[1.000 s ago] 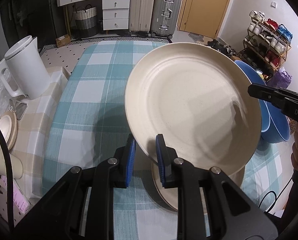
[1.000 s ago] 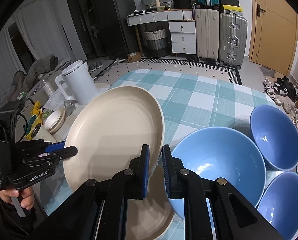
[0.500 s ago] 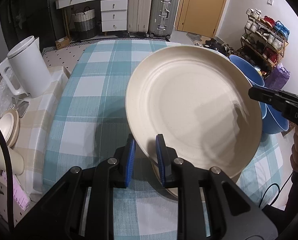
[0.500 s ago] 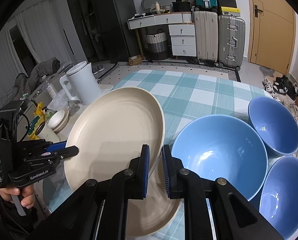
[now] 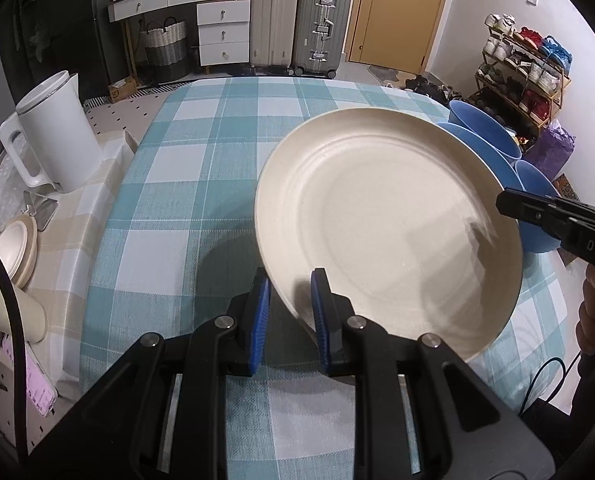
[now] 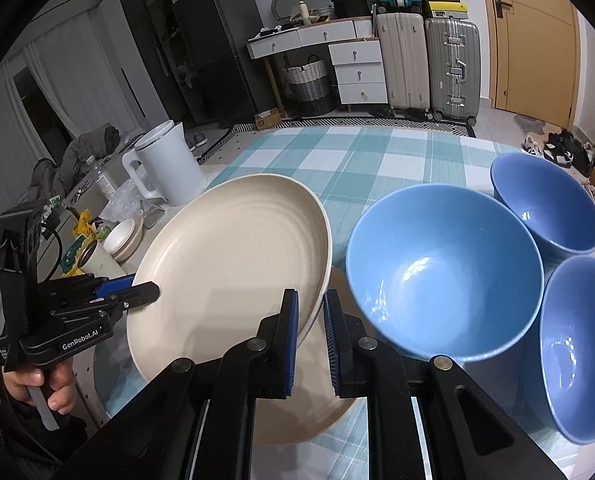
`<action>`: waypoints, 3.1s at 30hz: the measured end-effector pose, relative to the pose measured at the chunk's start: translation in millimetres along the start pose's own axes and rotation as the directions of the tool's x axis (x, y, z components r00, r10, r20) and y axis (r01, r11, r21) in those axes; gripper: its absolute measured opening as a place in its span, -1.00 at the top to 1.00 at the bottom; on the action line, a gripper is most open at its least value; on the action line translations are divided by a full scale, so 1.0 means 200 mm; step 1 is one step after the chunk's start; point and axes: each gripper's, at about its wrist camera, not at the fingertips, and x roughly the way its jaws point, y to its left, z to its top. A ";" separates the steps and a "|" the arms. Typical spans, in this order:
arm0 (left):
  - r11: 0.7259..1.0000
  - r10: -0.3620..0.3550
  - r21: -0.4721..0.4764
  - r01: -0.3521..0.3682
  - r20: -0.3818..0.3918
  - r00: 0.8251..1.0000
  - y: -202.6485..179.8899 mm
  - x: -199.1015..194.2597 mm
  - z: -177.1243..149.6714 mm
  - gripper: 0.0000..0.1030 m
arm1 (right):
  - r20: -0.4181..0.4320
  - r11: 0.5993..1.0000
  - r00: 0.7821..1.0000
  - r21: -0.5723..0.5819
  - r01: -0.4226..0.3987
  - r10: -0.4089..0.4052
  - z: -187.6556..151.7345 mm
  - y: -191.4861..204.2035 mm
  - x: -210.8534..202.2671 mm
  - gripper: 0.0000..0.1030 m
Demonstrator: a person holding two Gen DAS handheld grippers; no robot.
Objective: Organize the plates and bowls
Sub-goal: 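Carry the tilted cream plates with both grippers toward the blue bowls, then lower the cream plates onto the tablecloth beside the blue bowls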
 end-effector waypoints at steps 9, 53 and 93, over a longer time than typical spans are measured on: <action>1.000 0.007 0.003 -0.007 0.014 1.000 -0.01 -0.01 -0.07 0.66 | 0.002 1.000 1.000 0.004 -0.002 0.002 -0.07 0.01 0.00 0.74; 0.994 0.043 0.097 -0.045 0.021 0.999 -0.12 0.25 -0.22 0.66 | -0.033 0.997 0.999 0.063 0.042 -0.040 -0.32 -0.05 0.14 0.73; 0.989 0.071 0.134 -0.070 -0.003 0.997 -0.16 0.35 -0.22 0.55 | -0.066 0.994 0.992 0.030 0.108 -0.106 -0.35 -0.06 0.17 0.72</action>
